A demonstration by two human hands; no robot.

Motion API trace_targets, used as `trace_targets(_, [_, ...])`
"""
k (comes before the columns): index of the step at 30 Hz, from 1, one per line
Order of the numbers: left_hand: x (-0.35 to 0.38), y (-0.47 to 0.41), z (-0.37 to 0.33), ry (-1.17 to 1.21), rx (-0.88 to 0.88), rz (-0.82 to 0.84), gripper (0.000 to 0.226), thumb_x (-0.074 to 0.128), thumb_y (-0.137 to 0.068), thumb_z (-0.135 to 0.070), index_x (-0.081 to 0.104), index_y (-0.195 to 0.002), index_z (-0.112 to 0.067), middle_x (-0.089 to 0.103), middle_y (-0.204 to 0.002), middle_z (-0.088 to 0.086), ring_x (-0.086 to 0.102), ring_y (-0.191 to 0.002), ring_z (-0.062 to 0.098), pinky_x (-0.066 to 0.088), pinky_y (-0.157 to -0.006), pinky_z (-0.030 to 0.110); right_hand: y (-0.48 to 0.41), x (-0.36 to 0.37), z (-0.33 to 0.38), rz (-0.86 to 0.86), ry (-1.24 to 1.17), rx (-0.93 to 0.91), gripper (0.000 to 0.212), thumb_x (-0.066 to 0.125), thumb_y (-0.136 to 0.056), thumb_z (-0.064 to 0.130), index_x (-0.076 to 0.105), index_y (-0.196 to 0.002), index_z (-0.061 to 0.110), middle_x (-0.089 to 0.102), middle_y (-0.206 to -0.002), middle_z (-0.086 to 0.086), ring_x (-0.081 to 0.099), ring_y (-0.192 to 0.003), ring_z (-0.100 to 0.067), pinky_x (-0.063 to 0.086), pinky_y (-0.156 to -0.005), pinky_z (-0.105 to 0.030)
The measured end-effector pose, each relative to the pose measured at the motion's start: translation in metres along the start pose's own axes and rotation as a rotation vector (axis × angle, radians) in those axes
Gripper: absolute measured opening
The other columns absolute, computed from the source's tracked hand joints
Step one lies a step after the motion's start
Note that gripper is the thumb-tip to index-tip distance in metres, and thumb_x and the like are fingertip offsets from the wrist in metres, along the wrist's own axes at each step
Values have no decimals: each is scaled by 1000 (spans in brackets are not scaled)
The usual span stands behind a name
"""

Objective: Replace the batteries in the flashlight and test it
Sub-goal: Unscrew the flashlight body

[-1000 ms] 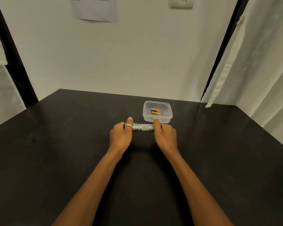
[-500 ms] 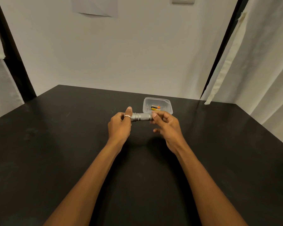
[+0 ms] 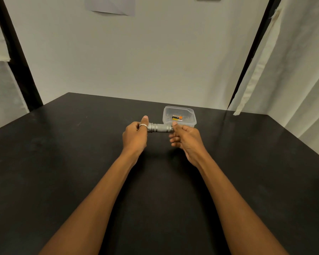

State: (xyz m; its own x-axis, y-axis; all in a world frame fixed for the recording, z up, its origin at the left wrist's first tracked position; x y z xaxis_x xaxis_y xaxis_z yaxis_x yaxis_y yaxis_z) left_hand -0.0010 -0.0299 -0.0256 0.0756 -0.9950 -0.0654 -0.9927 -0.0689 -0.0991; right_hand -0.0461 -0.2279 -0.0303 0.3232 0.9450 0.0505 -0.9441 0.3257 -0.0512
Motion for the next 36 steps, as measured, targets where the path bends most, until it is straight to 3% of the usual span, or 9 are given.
trace_targets(6, [-1,-2,2,-17,-18,-6,51,49,-102,-53,65,-97,-4,56,-73,5,49,-59,18,45,-56,33,0,-1,3,94,-158,-16,16,68,-96,6,75,-110,12,78,-101,-4,75,-87,-14,60,-72,-27])
trace_targets(9, [-1,-2,3,-28,-18,-11,54,49,-102,-53,65,-98,-2,56,-74,6,49,-59,19,45,-56,33,0,2,0,77,-121,6,12,67,-98,16,74,-107,12,76,-94,-4,73,-80,-15,60,-69,-27])
trace_targets(13, [0,-3,5,-66,-22,-6,55,48,-101,-55,66,-96,-4,58,-76,6,52,-64,20,48,-61,36,-2,3,-2,1,75,21,31,63,-101,37,72,-97,8,69,-76,-5,64,-65,-11,56,-62,-24])
trace_targets(20, [0,-8,10,-40,-50,-8,54,49,-100,-55,67,-97,-5,56,-70,3,50,-56,17,45,-53,31,-2,3,2,132,-125,-15,16,68,-97,9,74,-111,13,76,-105,-4,74,-94,-15,59,-74,-26])
trace_targets(22, [-1,-8,10,-29,-52,-16,52,49,-100,-54,67,-95,-6,56,-69,2,49,-54,16,45,-51,30,-3,3,0,114,-134,2,11,68,-98,17,74,-107,13,76,-97,-2,73,-87,-15,59,-69,-25])
trace_targets(26, [-1,-7,10,-30,-53,-7,48,49,-101,-53,66,-94,-9,57,-70,2,50,-55,14,45,-48,28,-4,1,-3,19,-18,31,29,68,-98,37,73,-94,9,69,-69,2,66,-63,-9,53,-56,-22])
trace_targets(30, [-1,-7,10,-43,-52,-9,47,49,-101,-53,67,-96,-10,58,-72,2,51,-57,14,45,-49,27,-3,2,-1,83,-83,-6,8,69,-97,16,74,-99,11,77,-84,1,71,-75,-11,54,-59,-22])
trace_targets(32, [-1,-7,10,-45,-49,-13,47,49,-101,-52,67,-97,-9,58,-72,2,51,-57,15,46,-50,29,-3,1,1,92,-103,-13,13,68,-95,10,75,-105,12,77,-96,-2,73,-80,-10,57,-64,-23])
trace_targets(36, [-2,-7,11,-43,-52,-14,47,48,-102,-52,66,-97,-9,58,-73,3,51,-57,15,46,-52,30,-3,2,-4,27,-34,36,20,67,-99,30,73,-100,11,72,-79,-2,68,-67,-10,57,-61,-23])
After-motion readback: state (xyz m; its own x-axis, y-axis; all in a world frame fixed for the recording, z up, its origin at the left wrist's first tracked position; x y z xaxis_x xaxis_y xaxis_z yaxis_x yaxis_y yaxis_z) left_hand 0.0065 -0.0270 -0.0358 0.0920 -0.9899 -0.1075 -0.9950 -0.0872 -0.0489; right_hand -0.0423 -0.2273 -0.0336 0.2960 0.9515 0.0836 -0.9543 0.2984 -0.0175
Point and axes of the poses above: each hand's wrist, its own y-axis away from the middle knuckle, its own x-axis out of the palm, z = x × y, the point moved 8 cm from there along -y, towards the middle knuckle
